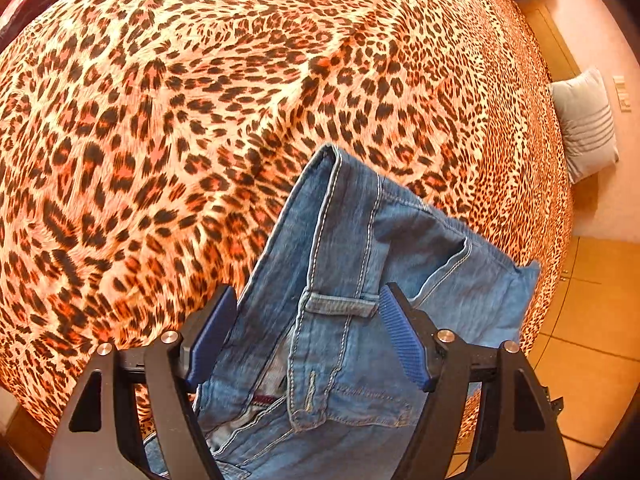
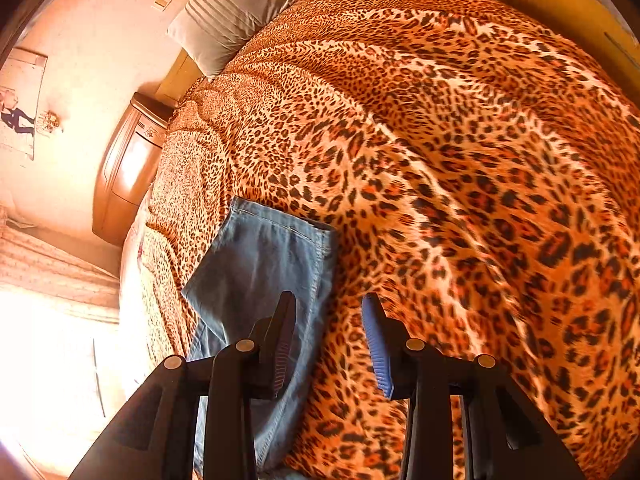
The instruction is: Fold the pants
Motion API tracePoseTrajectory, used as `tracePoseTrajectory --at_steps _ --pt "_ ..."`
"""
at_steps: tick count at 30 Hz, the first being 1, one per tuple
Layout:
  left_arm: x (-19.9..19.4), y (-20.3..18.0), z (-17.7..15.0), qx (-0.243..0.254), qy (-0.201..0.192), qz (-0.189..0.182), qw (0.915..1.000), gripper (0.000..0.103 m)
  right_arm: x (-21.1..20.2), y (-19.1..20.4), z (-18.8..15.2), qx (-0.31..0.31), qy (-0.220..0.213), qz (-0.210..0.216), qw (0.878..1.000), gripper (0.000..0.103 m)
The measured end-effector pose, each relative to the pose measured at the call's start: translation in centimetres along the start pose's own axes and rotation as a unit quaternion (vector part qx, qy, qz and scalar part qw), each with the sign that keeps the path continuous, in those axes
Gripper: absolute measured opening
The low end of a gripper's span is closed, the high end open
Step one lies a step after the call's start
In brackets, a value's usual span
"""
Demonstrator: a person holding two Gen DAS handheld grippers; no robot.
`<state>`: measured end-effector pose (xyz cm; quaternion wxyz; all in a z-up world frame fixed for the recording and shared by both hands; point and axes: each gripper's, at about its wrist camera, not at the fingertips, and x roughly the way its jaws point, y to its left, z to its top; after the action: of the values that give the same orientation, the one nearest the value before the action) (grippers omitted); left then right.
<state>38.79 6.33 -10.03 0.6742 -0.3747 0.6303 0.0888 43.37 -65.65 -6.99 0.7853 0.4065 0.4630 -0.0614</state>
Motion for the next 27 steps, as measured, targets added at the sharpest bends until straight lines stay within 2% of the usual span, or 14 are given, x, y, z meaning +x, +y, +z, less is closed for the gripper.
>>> tracePoseTrajectory --at_steps 3,6,8,11,17,19,23,25,26,27 --pt "-0.6 0.3 1.9 -0.009 -0.014 -0.005 0.9998 0.074 3.5 1.1 0.8 0.002 0.008 -0.019 1.000 0.040" --pt "0.8 0.1 3.2 -0.003 -0.003 0.008 1.0000 0.074 5.6 1.5 0.9 0.002 0.012 -0.022 1.000 0.043" --pt "1.4 0.1 2.8 0.010 0.013 0.010 0.9998 0.074 6.6 1.4 1.0 0.005 0.014 -0.020 1.000 0.043" --pt "2.2 -1.9 2.6 0.043 0.002 0.020 0.9989 0.075 7.3 1.3 1.0 0.017 0.013 -0.005 1.000 0.043" --pt "3.9 -4.3 3.1 0.025 0.033 -0.039 0.9984 0.074 7.7 0.9 1.6 0.027 0.012 0.017 0.999 0.043" --pt "3.7 -3.9 2.5 0.023 0.040 -0.045 0.9979 0.074 7.8 0.9 1.8 0.027 0.013 0.023 0.999 0.043" --pt "1.4 -3.3 1.6 0.018 0.016 -0.063 0.9977 0.074 8.1 1.1 2.0 0.020 0.017 0.029 0.999 0.043" --pt "0.7 -3.7 1.4 0.043 -0.014 -0.046 0.9979 0.074 8.2 1.0 2.1 0.018 0.019 0.032 0.999 0.043" --pt "1.0 -4.0 1.4 0.055 -0.015 -0.025 0.9981 0.074 8.4 1.0 2.1 0.015 0.022 0.032 0.999 0.042" --pt "1.7 -4.5 1.4 0.065 -0.006 -0.005 0.9979 0.069 8.7 1.1 2.3 0.009 0.025 0.027 0.999 0.040"
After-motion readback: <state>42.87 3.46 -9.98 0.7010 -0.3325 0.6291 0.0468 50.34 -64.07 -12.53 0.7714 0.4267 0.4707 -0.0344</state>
